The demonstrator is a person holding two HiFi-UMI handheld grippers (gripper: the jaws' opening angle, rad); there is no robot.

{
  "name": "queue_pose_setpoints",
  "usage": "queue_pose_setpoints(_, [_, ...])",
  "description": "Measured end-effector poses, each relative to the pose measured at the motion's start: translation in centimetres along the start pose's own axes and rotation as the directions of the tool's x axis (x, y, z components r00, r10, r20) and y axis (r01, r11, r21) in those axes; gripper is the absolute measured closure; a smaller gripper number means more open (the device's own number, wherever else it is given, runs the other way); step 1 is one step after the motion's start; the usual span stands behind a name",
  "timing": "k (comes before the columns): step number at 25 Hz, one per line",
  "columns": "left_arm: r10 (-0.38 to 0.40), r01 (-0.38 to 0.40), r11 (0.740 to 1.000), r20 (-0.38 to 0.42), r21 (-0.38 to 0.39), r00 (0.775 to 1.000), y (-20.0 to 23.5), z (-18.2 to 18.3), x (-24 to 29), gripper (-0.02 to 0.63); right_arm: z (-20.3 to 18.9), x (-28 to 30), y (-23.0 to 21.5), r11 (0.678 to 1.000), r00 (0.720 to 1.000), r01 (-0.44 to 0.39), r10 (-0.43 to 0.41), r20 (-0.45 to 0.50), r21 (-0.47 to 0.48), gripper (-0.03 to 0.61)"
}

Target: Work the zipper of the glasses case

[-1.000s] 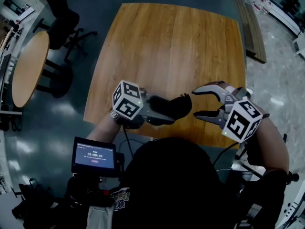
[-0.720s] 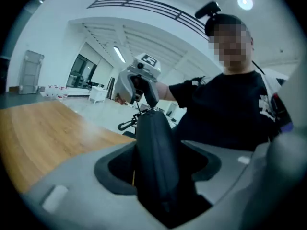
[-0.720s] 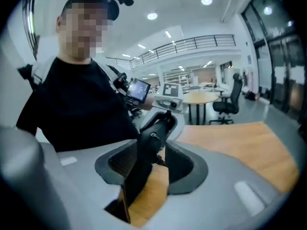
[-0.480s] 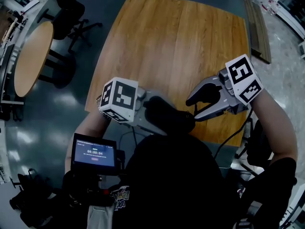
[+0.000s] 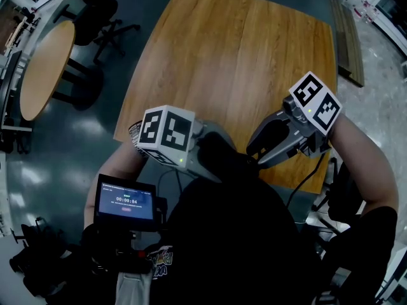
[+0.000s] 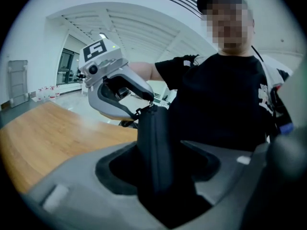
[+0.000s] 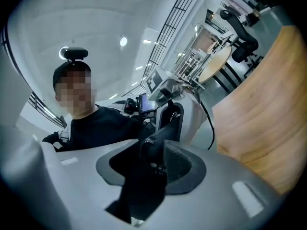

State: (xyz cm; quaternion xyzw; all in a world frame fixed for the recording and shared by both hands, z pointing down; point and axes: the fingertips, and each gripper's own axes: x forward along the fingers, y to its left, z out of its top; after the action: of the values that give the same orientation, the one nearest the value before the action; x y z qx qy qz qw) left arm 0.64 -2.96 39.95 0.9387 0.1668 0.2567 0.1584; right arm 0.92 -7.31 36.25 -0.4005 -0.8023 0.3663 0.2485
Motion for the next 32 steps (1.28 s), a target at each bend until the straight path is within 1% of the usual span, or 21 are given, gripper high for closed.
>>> queue_pose_setpoints(3, [-0.02, 0.02, 1.0, -0.006, 0.0, 1.0, -0.3, 0.2, 0.5, 0.344, 0.0, 0.5, 0.0, 1.0, 1.0, 0.002, -0.002, 0.005, 0.004, 0.416])
queue_pose_setpoints(6, [-0.035, 0.035, 0.999, -0.019, -0.006, 0.999, -0.5, -0.1, 0.6, 0.345, -0.1, 0.9, -0.1, 1.0, 1.0, 0.01, -0.01, -0.026, 0.004, 0.423])
queue_pose_setpoints(9, [-0.035, 0.034, 0.999, -0.026, -0.028, 0.999, -0.4, -0.6, 0.7, 0.344, -0.3, 0.9, -0.2, 0.998, 0.998, 0.051, -0.053, -0.042, -0.039, 0.453])
queue_pose_setpoints(11, [-0.039, 0.038, 0.998, -0.025, -0.041, 0.999, -0.4, -1.0, 0.9, 0.344, -0.5, 1.0, -0.2, 0.995, 0.996, 0.071, -0.075, -0.051, -0.069, 0.489])
queue_pose_setpoints(12, [-0.047, 0.046, 0.998, -0.02, -0.046, 0.999, -0.5, -1.0, 1.0, 0.344, -0.7, 1.1, -0.1, 0.994, 0.995, 0.073, -0.077, -0.059, -0.079, 0.491])
queue_pose_setpoints(14, [-0.069, 0.068, 0.997, -0.011, -0.048, 0.998, -0.9, -1.0, 1.0, 0.344, -0.9, 1.2, 0.1, 0.994, 0.996, 0.062, -0.068, -0.061, -0.091, 0.495])
queue_pose_setpoints(15, [-0.075, 0.075, 0.996, -0.012, -0.044, 0.997, -1.0, -0.9, 1.1, 0.347, -0.8, 1.1, 0.2, 0.994, 0.997, 0.055, -0.06, -0.05, -0.091, 0.535])
queue_pose_setpoints(18, [-0.078, 0.077, 0.996, -0.009, -0.033, 0.997, -1.1, -0.8, 1.0, 0.347, -0.2, 0.8, 0.5, 0.997, 1.0, 0.029, -0.029, -0.005, -0.077, 0.557])
queue_pose_setpoints(23, [-0.075, 0.075, 0.997, 0.002, -0.026, 0.997, -1.3, -1.0, 1.2, 0.348, 0.0, 1.3, 1.6, 0.997, 0.997, -0.059, 0.061, 0.053, -0.043, 0.561])
queue_pose_setpoints(26, [-0.084, 0.085, 0.996, 0.011, -0.032, 0.996, -1.3, -1.1, 1.3, 0.348, -0.5, 1.8, 1.7, 0.996, 0.997, -0.067, 0.069, 0.028, -0.052, 0.554])
queue_pose_setpoints(28, [-0.093, 0.094, 0.995, 0.021, -0.039, 0.995, -1.3, -1.1, 1.3, 0.348, -0.8, 1.9, 1.8, 0.996, 0.998, -0.062, 0.062, 0.002, -0.072, 0.54])
queue_pose_setpoints(30, [-0.103, 0.104, 0.993, 0.033, -0.051, 0.994, -1.3, -1.2, 1.4, 0.348, -1.2, 2.0, 1.6, 0.994, 0.999, -0.033, 0.03, -0.024, -0.106, 0.535])
queue_pose_setpoints(32, [-0.118, 0.122, 0.99, 0.057, -0.073, 0.991, -1.3, -1.4, 1.4, 0.348, -1.6, 2.1, 1.2, 0.988, 0.998, 0.019, -0.028, -0.053, -0.156, 0.566])
